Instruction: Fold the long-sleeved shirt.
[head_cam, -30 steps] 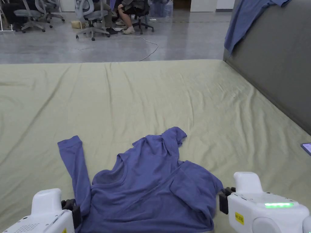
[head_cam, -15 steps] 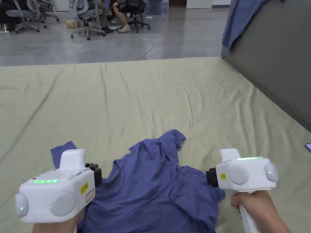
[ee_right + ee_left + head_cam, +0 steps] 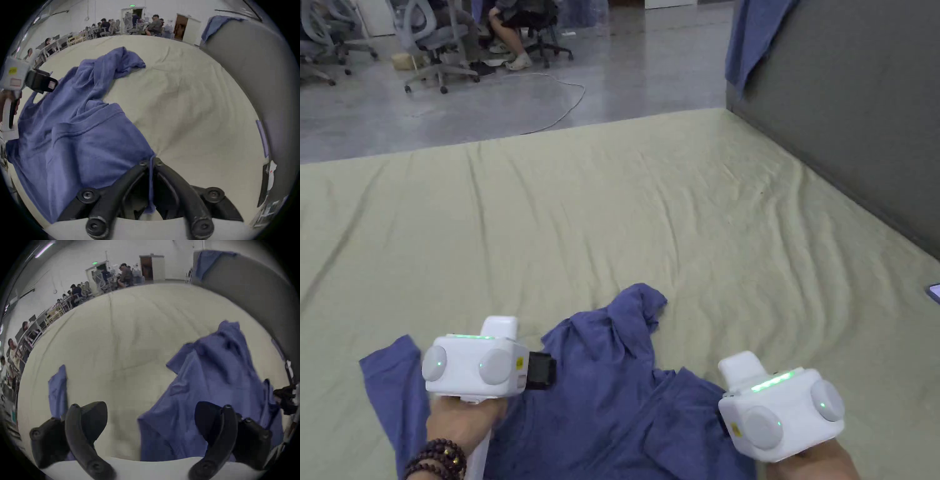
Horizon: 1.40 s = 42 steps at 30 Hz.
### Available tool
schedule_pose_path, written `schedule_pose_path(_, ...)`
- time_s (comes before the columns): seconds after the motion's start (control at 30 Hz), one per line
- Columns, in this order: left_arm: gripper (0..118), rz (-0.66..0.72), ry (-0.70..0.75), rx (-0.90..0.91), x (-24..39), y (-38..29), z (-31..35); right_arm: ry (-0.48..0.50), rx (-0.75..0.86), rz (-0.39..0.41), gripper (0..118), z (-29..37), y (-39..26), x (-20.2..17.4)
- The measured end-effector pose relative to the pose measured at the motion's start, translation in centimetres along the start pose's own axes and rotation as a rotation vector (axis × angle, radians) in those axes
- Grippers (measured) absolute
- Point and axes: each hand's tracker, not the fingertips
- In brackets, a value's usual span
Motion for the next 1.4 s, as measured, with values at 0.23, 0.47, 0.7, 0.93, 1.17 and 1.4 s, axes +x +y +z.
schedule_pose_path(0.23, 0, -0.054, 0.022, 0.166, 2.1, 0.1, 4.7, 0.06, 0.009, -0.062, 0, 2.3, 0.9, 1.5)
schedule_pose_path(0.47, 0, 0.025, 0.027, 0.382, -2.6, 6.3, 16.1, 0.173, 0.416, -0.194, 0, 15.4, 7.3, 6.8)
schedule_pose_path(0.7, 0, 0.196, 0.059, 0.669, -8.4, 13.3, 32.0, 0.151, 0.663, -0.178, 0, 25.9, 20.9, 11.5)
schedule_pose_path(0.93, 0, 0.187, 0.194, 0.84, -10.7, 21.1, 41.6, 0.098, 0.797, -0.288, 0, 33.6, 34.8, 13.6)
schedule_pose_path(1.17, 0, 0.206, 0.209, 0.876, -11.3, 23.7, 44.2, 0.114, 0.846, -0.329, 0, 36.6, 38.0, 13.3)
schedule_pose_path(1.4, 0, 0.212, 0.18, 0.859, -11.4, 22.3, 41.9, 0.095, 0.839, -0.338, 0, 34.4, 37.6, 13.5)
